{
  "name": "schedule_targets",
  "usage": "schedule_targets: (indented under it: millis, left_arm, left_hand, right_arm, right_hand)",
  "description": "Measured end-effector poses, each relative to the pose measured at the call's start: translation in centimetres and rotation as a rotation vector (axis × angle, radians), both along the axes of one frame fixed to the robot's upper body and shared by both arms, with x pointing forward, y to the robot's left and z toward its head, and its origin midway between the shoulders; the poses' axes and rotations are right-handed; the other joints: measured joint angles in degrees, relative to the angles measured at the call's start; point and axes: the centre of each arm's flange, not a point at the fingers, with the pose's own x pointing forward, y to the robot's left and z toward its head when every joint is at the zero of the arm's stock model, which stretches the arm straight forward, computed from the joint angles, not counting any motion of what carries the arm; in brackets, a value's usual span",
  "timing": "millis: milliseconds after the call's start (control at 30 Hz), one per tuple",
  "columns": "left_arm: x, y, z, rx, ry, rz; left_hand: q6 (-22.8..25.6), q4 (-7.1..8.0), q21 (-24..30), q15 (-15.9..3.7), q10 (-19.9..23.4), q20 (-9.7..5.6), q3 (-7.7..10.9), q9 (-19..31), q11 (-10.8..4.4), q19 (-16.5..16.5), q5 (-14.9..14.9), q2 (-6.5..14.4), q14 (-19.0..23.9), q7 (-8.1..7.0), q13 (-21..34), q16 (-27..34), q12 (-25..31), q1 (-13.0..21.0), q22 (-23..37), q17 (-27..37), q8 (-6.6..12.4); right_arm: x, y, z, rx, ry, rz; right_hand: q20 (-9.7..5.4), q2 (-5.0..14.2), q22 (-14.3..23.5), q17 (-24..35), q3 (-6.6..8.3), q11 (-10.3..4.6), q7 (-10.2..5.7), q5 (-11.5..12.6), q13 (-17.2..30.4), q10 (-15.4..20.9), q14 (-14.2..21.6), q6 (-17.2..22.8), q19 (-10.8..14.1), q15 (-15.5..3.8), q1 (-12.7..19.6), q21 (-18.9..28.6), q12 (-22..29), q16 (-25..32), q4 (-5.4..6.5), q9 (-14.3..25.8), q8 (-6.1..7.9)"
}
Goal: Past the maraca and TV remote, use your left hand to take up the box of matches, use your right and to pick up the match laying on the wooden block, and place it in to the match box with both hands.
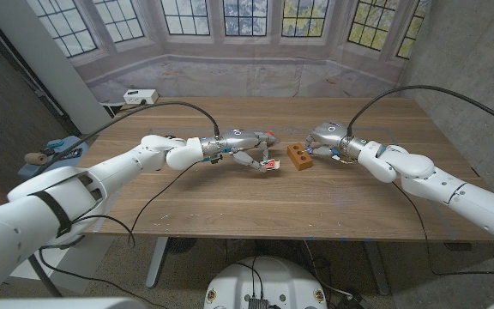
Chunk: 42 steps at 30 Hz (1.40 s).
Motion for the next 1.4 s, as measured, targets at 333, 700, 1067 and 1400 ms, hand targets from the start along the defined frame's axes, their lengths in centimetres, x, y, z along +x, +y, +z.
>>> schedule_targets:
  millis: [333,700,1067,1400]
  left_arm:
    - [0.08,-0.19,0.02,0.001,0.002,-0.005]
    - [0.23,-0.24,-0.06,0.002,0.006,-0.005]
    - [0.26,-0.3,-0.01,0.0,0.004,-0.007]
    - [0.24,-0.33,-0.04,0.0,0.002,-0.008]
  left_hand:
    - [0.0,0.24,0.0,0.0,0.0,0.0,-0.24,0.0,0.0,0.0,0.0,0.0,0.0,0.0,0.0,0.0,0.0,0.0,0.0,0.0,-0.01]
    - [0.0,0.24,0.0,0.0,0.0,0.0,-0.24,-0.1,0.0,0.0,0.0,0.0,0.0,0.01,0.0,0.0,0.0,0.0,0.0,0.0,-0.02]
    - [-0.1,0.24,0.0,0.0,0.0,0.0,-0.24,-0.1,0.0,0.0,0.0,0.0,0.0,0.09,0.0,0.0,0.0,0.0,0.0,0.0,0.22]
    - [-0.1,0.24,0.0,0.0,-0.1,0.0,-0.24,-0.1,-0.13,0.0,0.0,0.0,0.0,0.1,0.0,0.0,0.0,0.0,0.0,0.0,0.21]
  right_arm:
    - [0.11,-0.17,0.06,0.003,-0.003,0.004]
    - [0.23,-0.26,0.02,0.01,-0.005,0.01]
    - [0.23,-0.28,-0.01,0.016,-0.008,0.015]
    - [0.1,-0.17,-0.14,0.02,-0.008,0.019]
  right_hand:
    - [0.0,0.29,0.0,0.0,0.0,0.09,-0.25,0.0,0.2,1.1,0.9,1.3,0.0,-0.14,0.6,0.0,0.4,0.2,0.0,0.0,0.26]
    - [-0.22,0.68,0.0,0.3,-0.31,-0.22,-0.13,0.0,0.6,2.7,2.1,2.9,0.2,-0.63,1.1,0.2,0.8,0.7,-0.32,0.0,1.11]
    - [-0.52,0.83,0.0,0.3,-0.14,-0.34,0.03,0.0,0.6,3.4,3.2,4.5,0.5,-0.83,1.9,0.5,1.2,1.1,-0.49,0.0,1.5]
    - [-0.32,1.06,0.0,0.3,-0.15,-0.42,0.03,0.0,0.6,4.3,3.7,5.5,0.7,-1.06,2.6,0.9,1.4,1.1,-0.49,0.3,1.93]
